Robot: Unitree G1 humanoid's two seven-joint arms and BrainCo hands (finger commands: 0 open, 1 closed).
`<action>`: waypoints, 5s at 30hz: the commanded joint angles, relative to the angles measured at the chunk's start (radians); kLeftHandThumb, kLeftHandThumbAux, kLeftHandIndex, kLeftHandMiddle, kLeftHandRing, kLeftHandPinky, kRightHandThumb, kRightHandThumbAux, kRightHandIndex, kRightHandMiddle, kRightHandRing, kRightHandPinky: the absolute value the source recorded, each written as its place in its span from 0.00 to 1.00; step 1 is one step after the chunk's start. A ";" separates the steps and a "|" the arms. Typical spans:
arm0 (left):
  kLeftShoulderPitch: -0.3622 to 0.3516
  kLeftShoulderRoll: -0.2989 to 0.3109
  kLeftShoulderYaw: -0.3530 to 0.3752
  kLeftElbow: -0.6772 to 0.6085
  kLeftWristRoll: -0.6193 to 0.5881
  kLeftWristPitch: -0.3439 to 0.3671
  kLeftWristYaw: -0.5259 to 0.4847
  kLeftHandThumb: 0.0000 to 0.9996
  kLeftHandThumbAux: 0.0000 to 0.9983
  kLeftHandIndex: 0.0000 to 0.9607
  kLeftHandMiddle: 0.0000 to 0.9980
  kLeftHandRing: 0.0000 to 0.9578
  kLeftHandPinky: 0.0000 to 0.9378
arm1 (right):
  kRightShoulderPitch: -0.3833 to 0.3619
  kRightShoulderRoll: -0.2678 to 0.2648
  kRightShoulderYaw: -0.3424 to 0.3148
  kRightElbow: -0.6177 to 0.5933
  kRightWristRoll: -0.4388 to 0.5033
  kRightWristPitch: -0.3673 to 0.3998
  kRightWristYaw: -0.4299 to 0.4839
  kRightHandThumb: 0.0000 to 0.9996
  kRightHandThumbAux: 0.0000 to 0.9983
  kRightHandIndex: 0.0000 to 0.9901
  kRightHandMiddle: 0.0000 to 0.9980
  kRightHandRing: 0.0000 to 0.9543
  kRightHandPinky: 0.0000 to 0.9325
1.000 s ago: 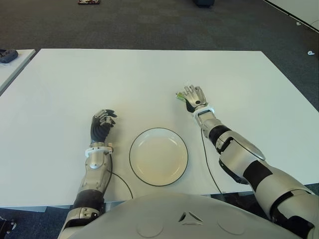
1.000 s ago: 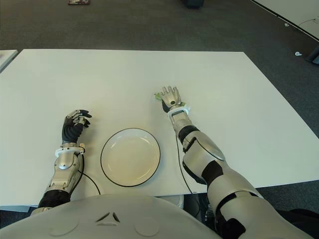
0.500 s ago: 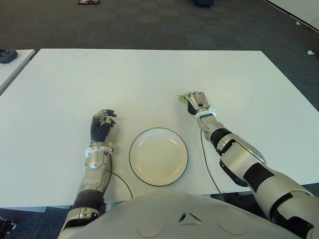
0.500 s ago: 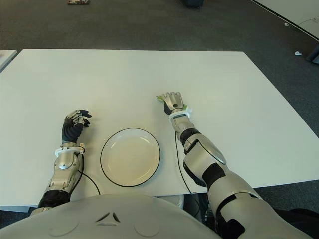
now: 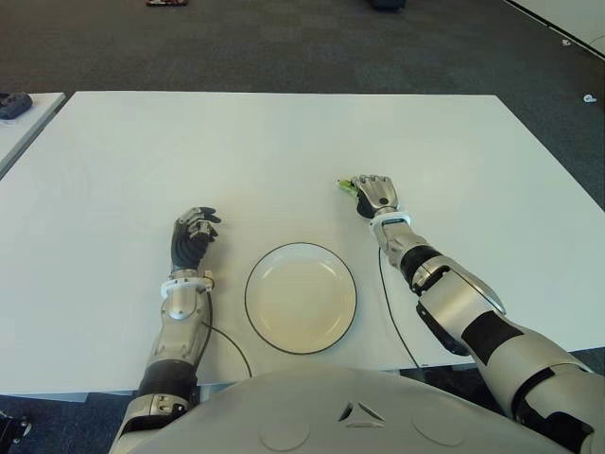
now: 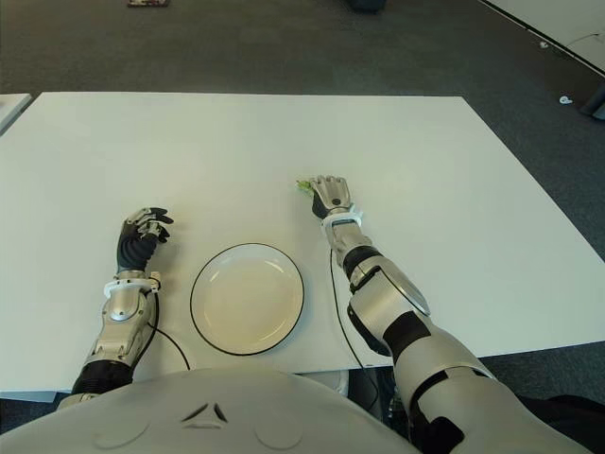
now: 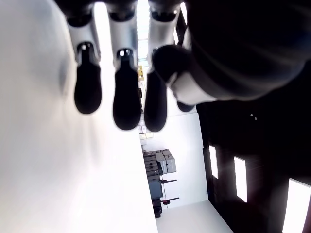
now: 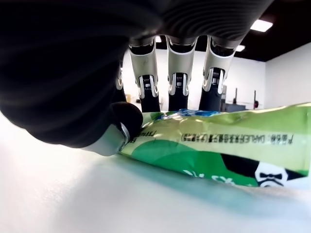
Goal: Put the toothpaste on the table into the plate.
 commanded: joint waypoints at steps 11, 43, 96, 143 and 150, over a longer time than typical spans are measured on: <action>0.006 0.000 0.010 0.033 -0.002 0.001 -0.004 0.83 0.68 0.43 0.49 0.67 0.66 | -0.002 0.002 -0.138 0.016 0.122 -0.052 0.016 0.80 0.70 0.45 0.41 0.48 0.55; 0.011 -0.003 0.012 0.030 0.023 -0.005 0.018 0.84 0.68 0.43 0.50 0.67 0.66 | -0.022 0.010 -0.318 -0.099 0.272 -0.216 -0.026 0.84 0.68 0.42 0.60 0.86 0.91; -0.004 -0.038 0.015 0.034 0.009 0.018 0.012 0.83 0.68 0.43 0.49 0.64 0.62 | 0.262 -0.274 -0.215 -1.270 -0.161 0.562 0.948 0.35 0.15 0.00 0.00 0.00 0.00; -0.024 -0.035 0.017 0.103 0.031 -0.074 0.018 0.84 0.68 0.43 0.49 0.65 0.65 | 0.500 -0.151 -0.220 -1.193 -0.171 0.739 0.798 0.52 0.13 0.00 0.00 0.00 0.00; -0.022 -0.041 0.024 0.105 0.016 -0.077 0.014 0.83 0.68 0.42 0.49 0.65 0.64 | 0.507 -0.122 -0.187 -1.143 -0.160 0.736 0.794 0.50 0.12 0.00 0.00 0.00 0.00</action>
